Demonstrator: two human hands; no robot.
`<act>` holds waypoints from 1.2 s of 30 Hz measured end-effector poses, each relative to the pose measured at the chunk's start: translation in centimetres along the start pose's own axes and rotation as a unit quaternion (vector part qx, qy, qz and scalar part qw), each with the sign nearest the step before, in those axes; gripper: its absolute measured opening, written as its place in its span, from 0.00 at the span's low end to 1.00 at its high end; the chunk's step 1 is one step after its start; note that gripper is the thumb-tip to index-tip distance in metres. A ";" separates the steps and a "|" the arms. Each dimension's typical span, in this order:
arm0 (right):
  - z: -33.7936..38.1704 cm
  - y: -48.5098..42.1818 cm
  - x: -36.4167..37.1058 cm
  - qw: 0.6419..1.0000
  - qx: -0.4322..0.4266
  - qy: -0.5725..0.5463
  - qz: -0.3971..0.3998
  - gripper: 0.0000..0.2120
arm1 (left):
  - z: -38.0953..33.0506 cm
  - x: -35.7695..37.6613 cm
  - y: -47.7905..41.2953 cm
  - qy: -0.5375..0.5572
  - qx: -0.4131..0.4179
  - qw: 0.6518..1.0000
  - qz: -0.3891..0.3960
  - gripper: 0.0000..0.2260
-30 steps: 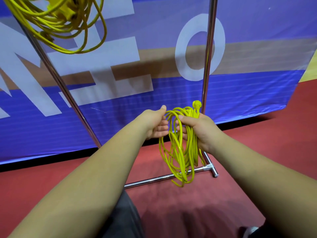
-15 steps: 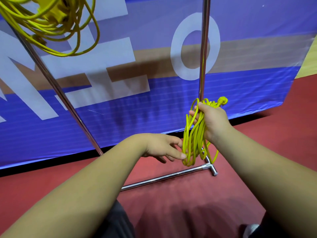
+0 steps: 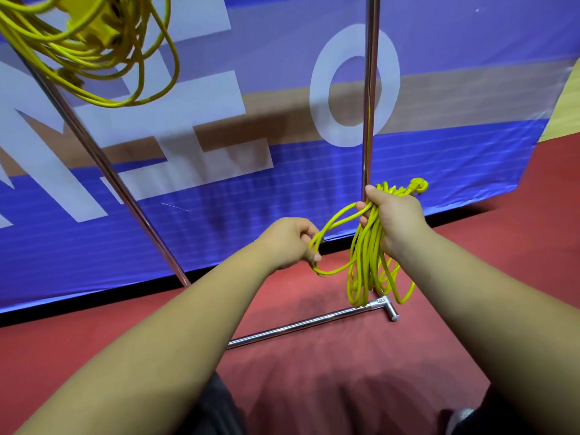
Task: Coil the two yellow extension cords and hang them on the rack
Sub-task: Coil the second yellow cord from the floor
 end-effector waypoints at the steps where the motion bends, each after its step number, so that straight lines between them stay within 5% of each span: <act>1: -0.1 0.0 0.0 1.000 0.000 0.004 -0.001 0.13 | -0.1 -0.2 0.0 0.024 0.005 1.000 -0.005 0.13; 7: -0.2 0.1 0.1 1.000 -0.010 0.026 -0.006 0.08 | -1.1 -0.6 0.8 0.132 0.076 0.987 -0.042 0.09; 13: -0.9 -0.1 0.7 0.997 -0.021 0.068 -0.005 0.09 | -2.0 -0.6 1.2 -0.026 0.090 0.985 -0.144 0.07; 23: -0.6 1.3 1.2 0.971 -0.089 0.221 -0.011 0.04 | -1.0 -6.8 -0.2 0.169 0.023 0.928 -0.330 0.13; 26: -0.3 1.7 1.0 0.958 -0.105 0.267 0.011 0.08 | 2.1 -9.3 -1.4 0.214 -0.099 0.920 -0.315 0.11; 33: -1.0 2.2 1.5 0.933 -0.106 0.337 0.061 0.12 | 5.5 -10.8 -1.6 0.474 -0.238 0.811 -0.244 0.06; 36: -1.4 2.4 1.9 0.941 -0.085 0.322 0.055 0.12 | 4.1 -9.1 -1.0 0.478 -0.250 0.834 -0.119 0.06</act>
Point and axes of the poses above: each hand's wrist, its own y-axis away from the middle knuckle, its own x-axis out of the palm, z = x × y, the point moved 2 cm from there along -y, towards the middle knuckle, and after that the axes turned 14 degrees about y, right-handed, at the moved point
